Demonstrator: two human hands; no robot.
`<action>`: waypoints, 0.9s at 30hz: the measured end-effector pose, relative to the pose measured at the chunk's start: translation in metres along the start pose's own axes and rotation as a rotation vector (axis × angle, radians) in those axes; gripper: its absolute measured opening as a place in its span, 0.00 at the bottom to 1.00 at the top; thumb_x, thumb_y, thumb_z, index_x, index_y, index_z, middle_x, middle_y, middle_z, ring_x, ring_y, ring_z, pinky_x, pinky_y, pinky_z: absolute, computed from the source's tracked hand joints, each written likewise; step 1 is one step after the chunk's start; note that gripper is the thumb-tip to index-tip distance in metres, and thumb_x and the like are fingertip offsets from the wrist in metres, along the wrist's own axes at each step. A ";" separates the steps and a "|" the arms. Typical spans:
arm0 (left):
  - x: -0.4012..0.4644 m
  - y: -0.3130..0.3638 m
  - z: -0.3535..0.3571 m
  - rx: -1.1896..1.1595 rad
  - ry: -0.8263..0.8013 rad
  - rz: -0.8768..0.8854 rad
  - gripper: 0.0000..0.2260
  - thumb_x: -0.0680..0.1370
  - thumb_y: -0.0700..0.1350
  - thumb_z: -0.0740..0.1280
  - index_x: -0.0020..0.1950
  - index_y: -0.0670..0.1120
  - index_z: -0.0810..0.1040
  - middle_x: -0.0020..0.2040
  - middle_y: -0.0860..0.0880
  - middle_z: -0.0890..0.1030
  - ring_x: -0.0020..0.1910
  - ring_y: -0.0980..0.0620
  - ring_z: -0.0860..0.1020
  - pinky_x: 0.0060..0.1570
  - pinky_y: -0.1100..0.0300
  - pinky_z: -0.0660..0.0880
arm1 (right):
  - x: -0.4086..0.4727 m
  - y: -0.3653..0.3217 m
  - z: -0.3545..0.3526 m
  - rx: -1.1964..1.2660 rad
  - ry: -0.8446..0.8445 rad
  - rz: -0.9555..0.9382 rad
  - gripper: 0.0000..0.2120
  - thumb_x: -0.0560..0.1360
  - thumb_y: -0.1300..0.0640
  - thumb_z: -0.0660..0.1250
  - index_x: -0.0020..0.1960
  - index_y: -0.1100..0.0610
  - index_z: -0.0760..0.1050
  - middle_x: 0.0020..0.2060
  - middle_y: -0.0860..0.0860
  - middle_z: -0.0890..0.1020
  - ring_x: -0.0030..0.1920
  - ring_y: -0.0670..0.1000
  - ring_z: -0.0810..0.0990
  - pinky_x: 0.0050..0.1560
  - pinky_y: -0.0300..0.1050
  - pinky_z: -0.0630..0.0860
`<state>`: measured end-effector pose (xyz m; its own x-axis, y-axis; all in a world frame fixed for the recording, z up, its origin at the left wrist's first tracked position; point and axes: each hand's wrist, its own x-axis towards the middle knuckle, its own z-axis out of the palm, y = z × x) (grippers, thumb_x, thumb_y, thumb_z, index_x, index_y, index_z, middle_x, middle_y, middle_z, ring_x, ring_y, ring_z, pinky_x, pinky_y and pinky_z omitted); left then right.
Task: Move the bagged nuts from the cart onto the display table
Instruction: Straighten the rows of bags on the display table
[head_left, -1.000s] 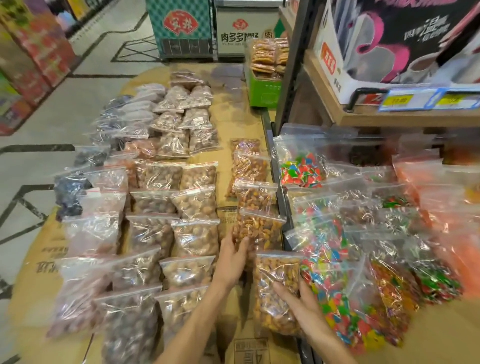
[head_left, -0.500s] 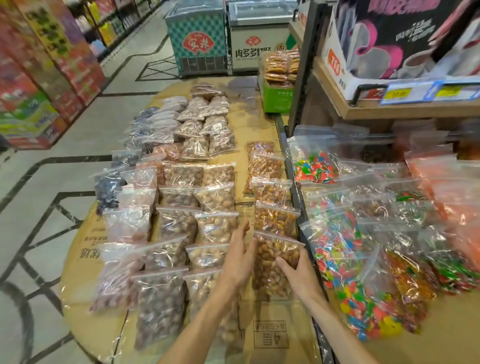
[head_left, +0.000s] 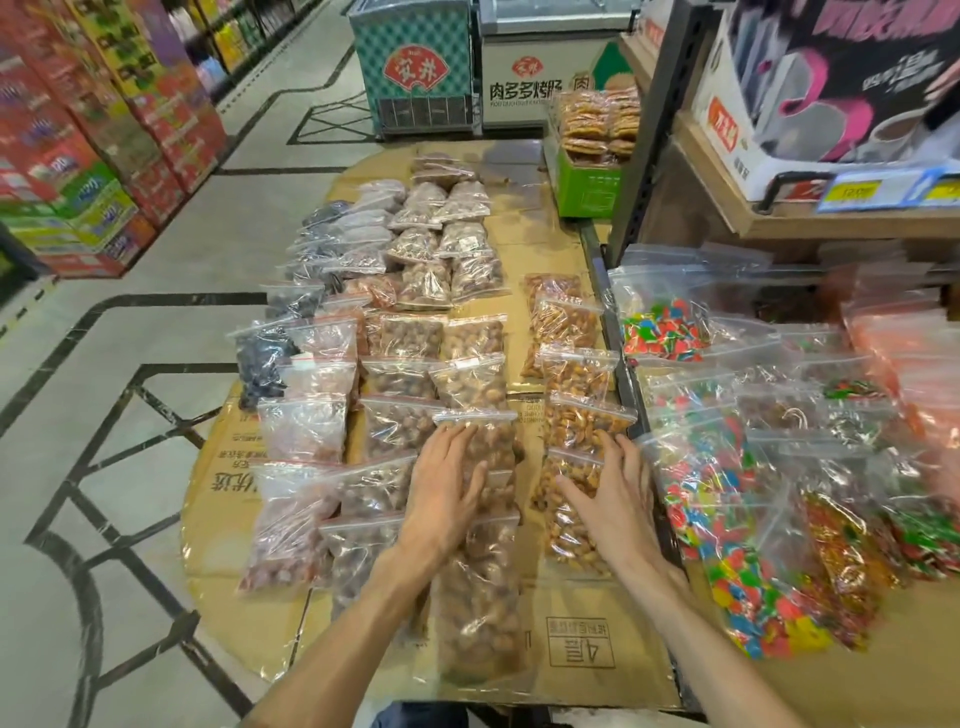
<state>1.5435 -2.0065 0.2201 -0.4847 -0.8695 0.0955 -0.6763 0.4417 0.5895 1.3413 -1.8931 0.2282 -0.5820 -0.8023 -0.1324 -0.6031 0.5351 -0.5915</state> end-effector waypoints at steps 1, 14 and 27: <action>0.003 -0.006 -0.006 0.011 -0.010 -0.010 0.24 0.85 0.53 0.62 0.81 0.49 0.65 0.79 0.50 0.68 0.81 0.50 0.62 0.80 0.45 0.61 | 0.002 -0.009 0.002 -0.039 -0.001 -0.017 0.43 0.80 0.36 0.69 0.85 0.53 0.55 0.83 0.54 0.57 0.83 0.57 0.55 0.80 0.60 0.61; 0.073 -0.092 -0.058 -0.113 0.033 -0.168 0.32 0.85 0.58 0.62 0.85 0.49 0.54 0.85 0.48 0.57 0.83 0.47 0.57 0.81 0.42 0.59 | 0.057 -0.145 0.037 0.121 -0.163 0.008 0.43 0.82 0.43 0.68 0.87 0.50 0.46 0.86 0.54 0.50 0.82 0.58 0.62 0.76 0.52 0.65; 0.150 -0.132 -0.043 -0.126 -0.112 -0.366 0.40 0.81 0.60 0.68 0.85 0.59 0.47 0.77 0.36 0.63 0.62 0.42 0.80 0.68 0.43 0.76 | 0.141 -0.152 0.079 0.186 -0.347 0.085 0.53 0.79 0.48 0.74 0.86 0.41 0.36 0.85 0.52 0.35 0.75 0.57 0.73 0.53 0.36 0.77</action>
<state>1.5840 -2.2050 0.1909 -0.2866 -0.9318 -0.2228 -0.7452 0.0707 0.6631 1.3943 -2.1084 0.2368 -0.3877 -0.8158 -0.4292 -0.4333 0.5723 -0.6963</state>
